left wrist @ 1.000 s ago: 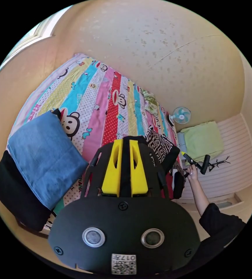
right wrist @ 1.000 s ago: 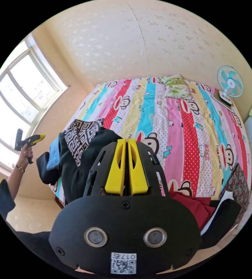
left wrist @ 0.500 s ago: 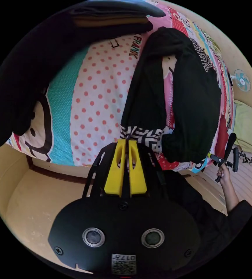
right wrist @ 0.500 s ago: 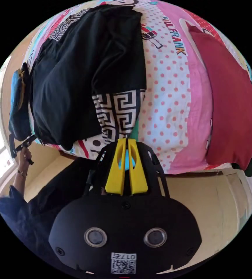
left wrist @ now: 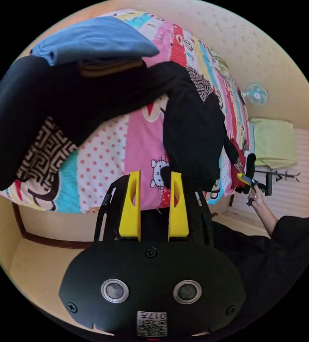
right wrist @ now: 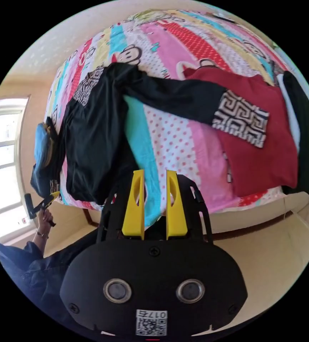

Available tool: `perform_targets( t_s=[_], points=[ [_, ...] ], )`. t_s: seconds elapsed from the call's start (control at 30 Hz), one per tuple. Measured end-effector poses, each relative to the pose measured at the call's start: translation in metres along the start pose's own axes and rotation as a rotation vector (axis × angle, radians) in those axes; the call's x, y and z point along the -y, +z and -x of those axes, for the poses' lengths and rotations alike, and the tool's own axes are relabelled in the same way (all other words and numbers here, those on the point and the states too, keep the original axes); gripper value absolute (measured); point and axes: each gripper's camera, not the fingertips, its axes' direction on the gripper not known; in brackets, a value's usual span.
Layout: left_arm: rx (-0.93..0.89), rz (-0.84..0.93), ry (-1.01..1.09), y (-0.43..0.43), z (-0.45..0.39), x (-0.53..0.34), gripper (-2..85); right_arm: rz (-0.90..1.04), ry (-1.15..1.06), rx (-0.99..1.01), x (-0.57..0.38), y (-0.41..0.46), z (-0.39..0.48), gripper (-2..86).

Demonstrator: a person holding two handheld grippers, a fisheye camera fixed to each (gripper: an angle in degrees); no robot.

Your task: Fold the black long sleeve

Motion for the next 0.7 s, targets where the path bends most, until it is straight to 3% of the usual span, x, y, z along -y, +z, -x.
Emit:
perform_targets(
  t_s=[0.13, 0.27, 0.37, 0.47, 0.53, 0.6, 0.7],
  points=[
    [0.058, 0.203, 0.201, 0.041, -0.026, 0.021, 14.6, 0.143, -0.075, 0.041, 0.018, 0.056, 0.033, 9.8],
    [0.183, 0.358, 0.301, 0.031, -0.027, 0.039, 9.9, 0.34, -0.138, -0.108, 0.039, 0.073, 0.043, 5.4],
    [-0.003, 0.486, 0.398, -0.008, -0.023, 0.036, 6.1, 0.475, -0.227, -0.006, 0.04, 0.044, 0.032, 3.2],
    [-0.204, 0.489, 0.307, -0.063, -0.003, 0.023, 5.8, 0.445, -0.266, 0.132, 0.024, -0.023, 0.005, 2.6],
    [-0.528, 0.407, 0.158, -0.108, 0.022, 0.006, 5.4, 0.433, -0.267, 0.127, 0.005, -0.064, -0.014, 2.4],
    [-0.63, 0.324, 0.103, -0.135, 0.034, -0.013, 5.2, 0.408, -0.263, 0.128, -0.018, -0.103, -0.032, 2.2],
    [-0.572, 0.304, 0.046, -0.154, 0.037, -0.053, 5.2, 0.373, -0.258, 0.127, -0.055, -0.149, -0.059, 2.2]
  ],
)
